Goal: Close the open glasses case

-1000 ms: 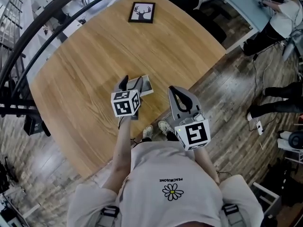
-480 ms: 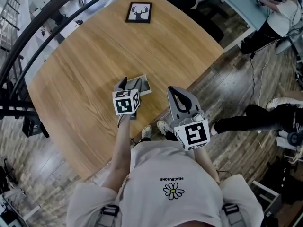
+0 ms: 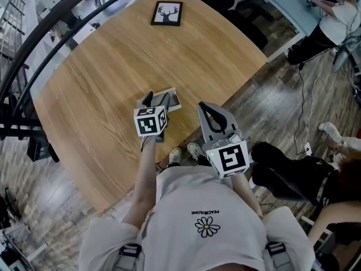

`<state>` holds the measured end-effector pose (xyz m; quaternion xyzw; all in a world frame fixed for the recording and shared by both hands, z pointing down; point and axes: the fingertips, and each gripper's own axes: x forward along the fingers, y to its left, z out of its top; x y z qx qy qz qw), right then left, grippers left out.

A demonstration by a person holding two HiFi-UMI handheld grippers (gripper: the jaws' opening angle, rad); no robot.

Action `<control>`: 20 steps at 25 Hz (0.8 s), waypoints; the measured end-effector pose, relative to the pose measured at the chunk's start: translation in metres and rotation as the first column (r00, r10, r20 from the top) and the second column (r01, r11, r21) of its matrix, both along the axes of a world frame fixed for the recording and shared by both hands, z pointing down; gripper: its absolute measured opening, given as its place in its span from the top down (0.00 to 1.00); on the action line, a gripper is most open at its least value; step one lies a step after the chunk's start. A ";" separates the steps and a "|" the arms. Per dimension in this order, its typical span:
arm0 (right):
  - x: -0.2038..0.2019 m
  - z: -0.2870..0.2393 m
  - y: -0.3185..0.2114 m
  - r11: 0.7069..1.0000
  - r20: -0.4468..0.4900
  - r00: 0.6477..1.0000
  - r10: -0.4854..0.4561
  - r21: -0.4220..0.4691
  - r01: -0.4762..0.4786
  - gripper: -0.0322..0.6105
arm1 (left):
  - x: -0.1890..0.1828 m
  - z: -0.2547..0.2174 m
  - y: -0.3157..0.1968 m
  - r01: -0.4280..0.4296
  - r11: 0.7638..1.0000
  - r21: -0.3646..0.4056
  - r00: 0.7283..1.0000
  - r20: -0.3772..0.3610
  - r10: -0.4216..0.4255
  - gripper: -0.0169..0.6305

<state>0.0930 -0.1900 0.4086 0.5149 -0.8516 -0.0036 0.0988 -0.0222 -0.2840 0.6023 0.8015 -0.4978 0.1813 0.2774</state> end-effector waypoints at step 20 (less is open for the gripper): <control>-0.024 -0.011 0.010 0.997 0.038 0.996 -0.082 0.006 0.082 0.94 | 0.010 0.007 0.045 -0.034 0.999 -0.020 0.999 0.033 0.035 0.58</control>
